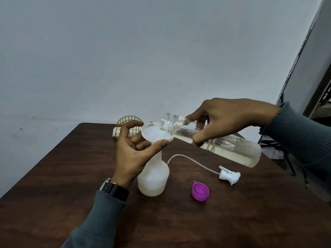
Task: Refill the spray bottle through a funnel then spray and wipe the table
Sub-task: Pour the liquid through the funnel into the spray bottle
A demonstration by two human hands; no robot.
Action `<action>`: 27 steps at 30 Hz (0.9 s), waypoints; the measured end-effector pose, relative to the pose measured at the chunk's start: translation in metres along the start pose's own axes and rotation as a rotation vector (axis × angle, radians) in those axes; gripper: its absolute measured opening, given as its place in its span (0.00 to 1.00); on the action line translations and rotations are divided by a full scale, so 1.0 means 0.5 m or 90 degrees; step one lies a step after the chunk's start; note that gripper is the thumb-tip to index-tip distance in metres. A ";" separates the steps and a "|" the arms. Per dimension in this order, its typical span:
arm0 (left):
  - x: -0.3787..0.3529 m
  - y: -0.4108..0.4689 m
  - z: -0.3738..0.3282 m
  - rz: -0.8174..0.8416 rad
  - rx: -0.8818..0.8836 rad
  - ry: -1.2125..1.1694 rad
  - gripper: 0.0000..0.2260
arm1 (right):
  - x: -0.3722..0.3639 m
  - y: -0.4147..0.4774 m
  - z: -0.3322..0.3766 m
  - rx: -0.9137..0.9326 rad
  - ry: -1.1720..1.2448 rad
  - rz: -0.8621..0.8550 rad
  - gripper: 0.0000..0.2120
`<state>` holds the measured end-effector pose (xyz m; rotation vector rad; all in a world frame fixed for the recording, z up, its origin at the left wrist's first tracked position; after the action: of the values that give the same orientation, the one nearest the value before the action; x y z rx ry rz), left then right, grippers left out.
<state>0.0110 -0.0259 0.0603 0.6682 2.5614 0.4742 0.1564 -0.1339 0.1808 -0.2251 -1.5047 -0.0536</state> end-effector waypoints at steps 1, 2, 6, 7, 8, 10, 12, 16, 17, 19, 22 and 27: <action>0.000 0.000 0.000 0.001 0.000 0.001 0.38 | -0.001 -0.001 0.000 -0.002 0.001 0.002 0.30; 0.000 -0.001 -0.001 0.001 0.000 0.001 0.38 | -0.001 -0.001 0.001 -0.003 0.002 0.003 0.29; 0.001 0.000 0.000 0.000 0.000 0.000 0.38 | -0.001 0.001 0.001 -0.002 0.002 0.000 0.30; 0.001 0.000 0.000 0.000 0.000 -0.002 0.38 | -0.001 0.002 0.001 -0.004 0.001 0.000 0.30; 0.001 0.000 0.000 0.001 0.000 -0.004 0.38 | -0.001 0.001 0.001 -0.004 -0.001 -0.001 0.30; 0.001 0.000 -0.001 0.002 0.001 -0.007 0.38 | 0.000 0.002 0.002 0.000 -0.004 0.000 0.30; 0.001 0.001 -0.001 0.003 0.002 -0.009 0.38 | 0.002 0.002 0.003 0.001 -0.005 0.000 0.30; 0.000 0.002 -0.001 0.003 0.000 -0.006 0.38 | 0.003 0.003 0.003 0.002 -0.004 0.004 0.30; 0.000 0.002 -0.001 0.004 0.000 -0.008 0.38 | 0.002 0.004 0.002 0.002 -0.004 0.005 0.30; 0.000 0.003 -0.001 0.004 -0.001 -0.011 0.37 | 0.001 0.004 0.002 0.003 -0.005 0.005 0.30; 0.001 0.003 -0.001 0.002 -0.002 -0.010 0.37 | 0.001 0.005 0.002 0.004 -0.008 0.005 0.31; 0.001 0.002 -0.004 0.002 -0.005 -0.001 0.38 | 0.001 0.007 0.000 0.005 -0.010 0.005 0.31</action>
<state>0.0102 -0.0252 0.0621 0.6706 2.5560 0.4840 0.1569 -0.1306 0.1809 -0.2257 -1.5191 -0.0397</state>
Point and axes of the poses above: each hand's wrist, its own y-axis towards the middle knuckle, its own x-axis out of the back of the hand, z = x × y, the point moved 10 cm from there along y, towards the middle knuckle, and after that the axes turned 2 degrees about z, right-handed, at the moved point
